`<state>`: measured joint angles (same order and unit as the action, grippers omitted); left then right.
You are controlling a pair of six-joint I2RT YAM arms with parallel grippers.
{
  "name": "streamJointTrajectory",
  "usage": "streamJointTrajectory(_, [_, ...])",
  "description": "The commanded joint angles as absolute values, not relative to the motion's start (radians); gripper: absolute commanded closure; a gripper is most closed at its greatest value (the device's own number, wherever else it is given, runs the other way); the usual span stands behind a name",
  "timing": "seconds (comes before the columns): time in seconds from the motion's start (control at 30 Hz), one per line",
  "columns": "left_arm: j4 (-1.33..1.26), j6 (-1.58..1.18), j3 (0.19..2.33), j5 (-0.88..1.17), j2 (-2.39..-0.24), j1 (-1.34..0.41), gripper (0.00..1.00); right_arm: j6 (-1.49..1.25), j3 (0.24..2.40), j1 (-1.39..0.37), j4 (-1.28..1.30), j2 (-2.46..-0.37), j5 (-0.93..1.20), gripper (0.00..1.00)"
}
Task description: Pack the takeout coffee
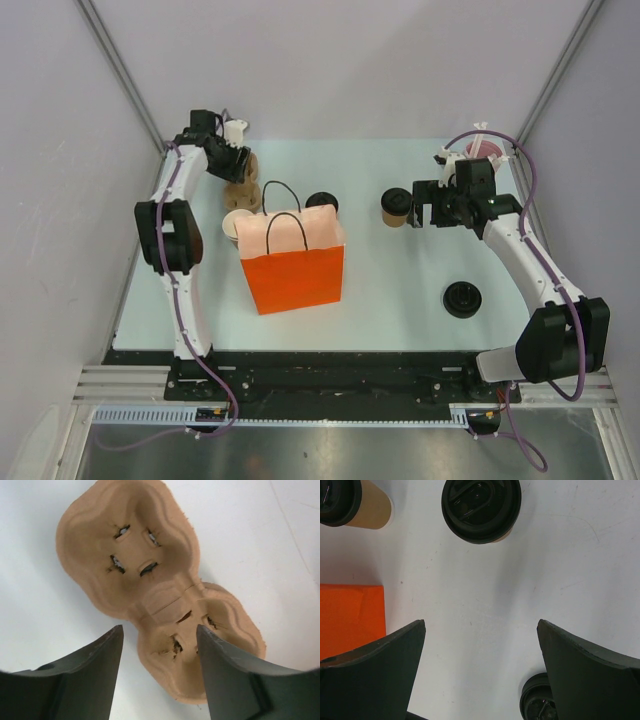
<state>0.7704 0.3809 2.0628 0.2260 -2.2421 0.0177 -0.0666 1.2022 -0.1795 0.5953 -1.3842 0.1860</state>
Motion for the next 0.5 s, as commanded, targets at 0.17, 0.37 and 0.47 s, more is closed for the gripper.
streamJointTrajectory(0.17, [0.753,0.442,2.160,0.189,-2.283,0.009,0.31,-0.054,1.206,-0.187,0.589,-1.396,0.199,0.00])
streamJointTrajectory(0.37, [0.750,0.289,2.235,0.323,-2.296,0.009,0.41,-0.058,1.206,-0.192,0.591,-1.407,0.199,0.00])
streamJointTrajectory(0.47, [0.749,0.255,2.259,0.366,-2.310,0.009,0.44,-0.061,1.206,-0.198,0.603,-1.417,0.195,0.00])
